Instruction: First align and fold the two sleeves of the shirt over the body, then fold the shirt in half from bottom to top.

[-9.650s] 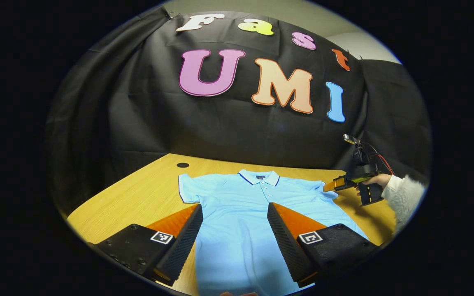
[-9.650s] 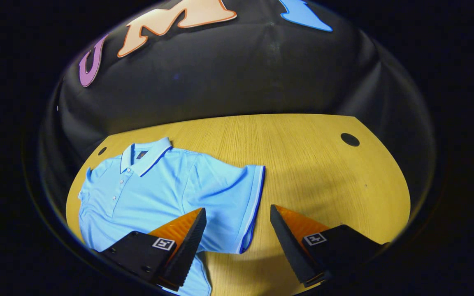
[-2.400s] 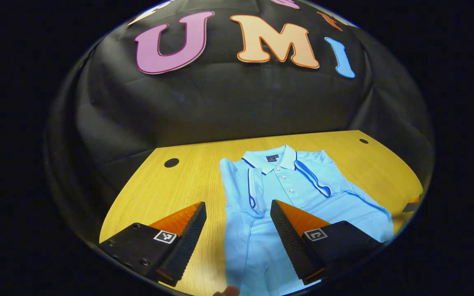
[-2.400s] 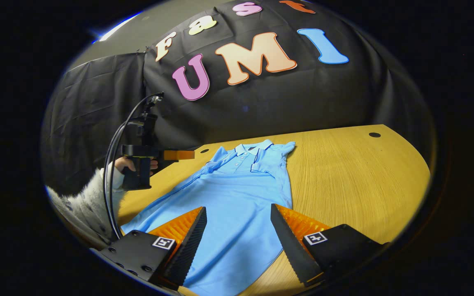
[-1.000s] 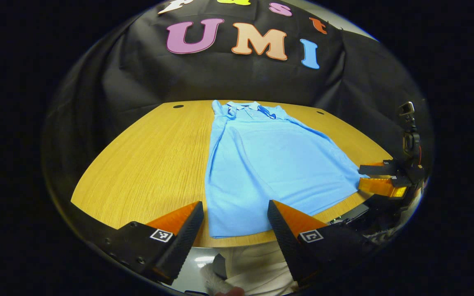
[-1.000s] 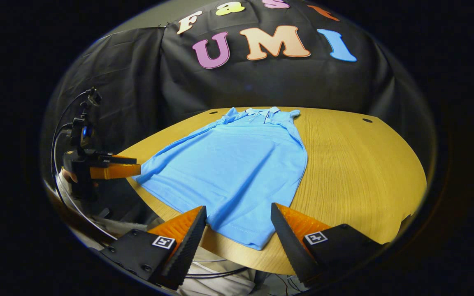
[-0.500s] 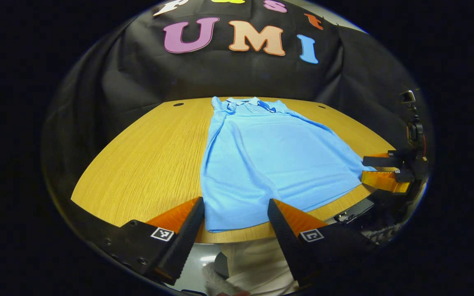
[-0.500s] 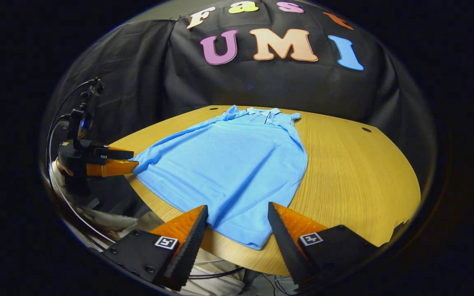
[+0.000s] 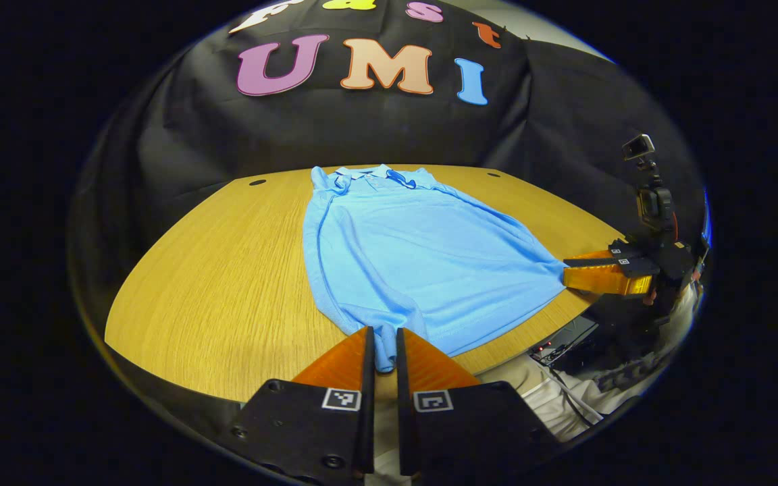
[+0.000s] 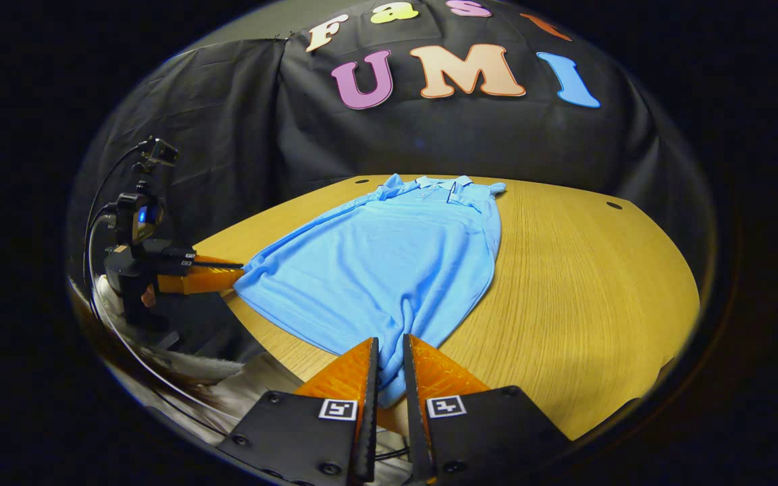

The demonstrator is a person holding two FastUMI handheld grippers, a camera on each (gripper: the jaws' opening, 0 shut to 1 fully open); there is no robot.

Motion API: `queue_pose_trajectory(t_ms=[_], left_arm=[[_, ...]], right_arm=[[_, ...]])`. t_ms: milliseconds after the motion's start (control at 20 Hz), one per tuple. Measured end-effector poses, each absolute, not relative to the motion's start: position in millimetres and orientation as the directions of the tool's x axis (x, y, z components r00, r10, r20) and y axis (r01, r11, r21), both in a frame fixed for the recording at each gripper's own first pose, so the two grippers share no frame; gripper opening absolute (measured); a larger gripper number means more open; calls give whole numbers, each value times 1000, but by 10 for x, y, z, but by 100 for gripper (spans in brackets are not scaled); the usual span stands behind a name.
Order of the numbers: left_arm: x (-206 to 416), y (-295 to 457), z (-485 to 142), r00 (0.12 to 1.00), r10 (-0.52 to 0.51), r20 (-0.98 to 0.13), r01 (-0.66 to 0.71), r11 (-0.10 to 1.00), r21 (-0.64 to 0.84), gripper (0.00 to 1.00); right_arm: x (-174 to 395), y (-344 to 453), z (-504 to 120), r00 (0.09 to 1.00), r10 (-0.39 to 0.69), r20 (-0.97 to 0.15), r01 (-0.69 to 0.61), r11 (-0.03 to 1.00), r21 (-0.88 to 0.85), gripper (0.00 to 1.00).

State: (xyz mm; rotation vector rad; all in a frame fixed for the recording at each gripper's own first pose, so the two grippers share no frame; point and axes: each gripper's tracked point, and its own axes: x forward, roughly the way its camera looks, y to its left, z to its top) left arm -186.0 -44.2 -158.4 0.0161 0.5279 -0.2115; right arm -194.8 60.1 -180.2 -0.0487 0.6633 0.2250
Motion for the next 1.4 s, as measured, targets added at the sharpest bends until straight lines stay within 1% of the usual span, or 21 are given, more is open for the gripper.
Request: queue_pose_trajectory(t_ms=[50,100,150,200,300,400,450,550,750,1100,1400], left_arm=[[-1852,-448,-1589,843,-196,-501,203,978,-41,9],[-1849,-439,-1598,843,-192,-503,201,979,-37,6],[-1852,-436,-1582,846,-190,-499,199,979,-34,5],[-1838,-443,-1583,845,-187,-501,199,980,-31,2],[-1829,-447,-1583,849,-186,-495,193,981,-37,1],[-1806,-446,-1582,853,-190,-486,188,981,-54,2],[-1797,-439,-1590,853,-191,-486,184,981,-64,0],[-1771,-431,-1572,855,-191,-482,175,982,-79,0],[-1682,-453,-1530,859,-200,-472,177,980,-92,0],[-1395,-464,-1246,892,-212,-399,178,977,-120,0],[-997,-389,-779,926,-214,-311,181,974,-133,0]], right_arm=[[-1944,601,-1822,763,192,-617,-217,976,34,14],[-1940,611,-1811,765,192,-615,-218,975,34,10],[-1938,611,-1806,765,190,-616,-220,975,28,11],[-1940,612,-1807,767,185,-615,-221,975,18,10],[-1929,607,-1806,768,175,-616,-219,976,4,11],[-1909,607,-1795,771,165,-615,-208,978,2,11],[-1872,578,-1774,780,159,-605,-196,981,5,11],[-1826,568,-1742,787,156,-597,-162,986,44,4],[-1726,567,-1633,803,155,-576,-152,987,54,4],[-1480,622,-1512,813,145,-564,-161,987,23,4],[-1048,618,-1243,841,136,-524,-161,987,-2,4]])
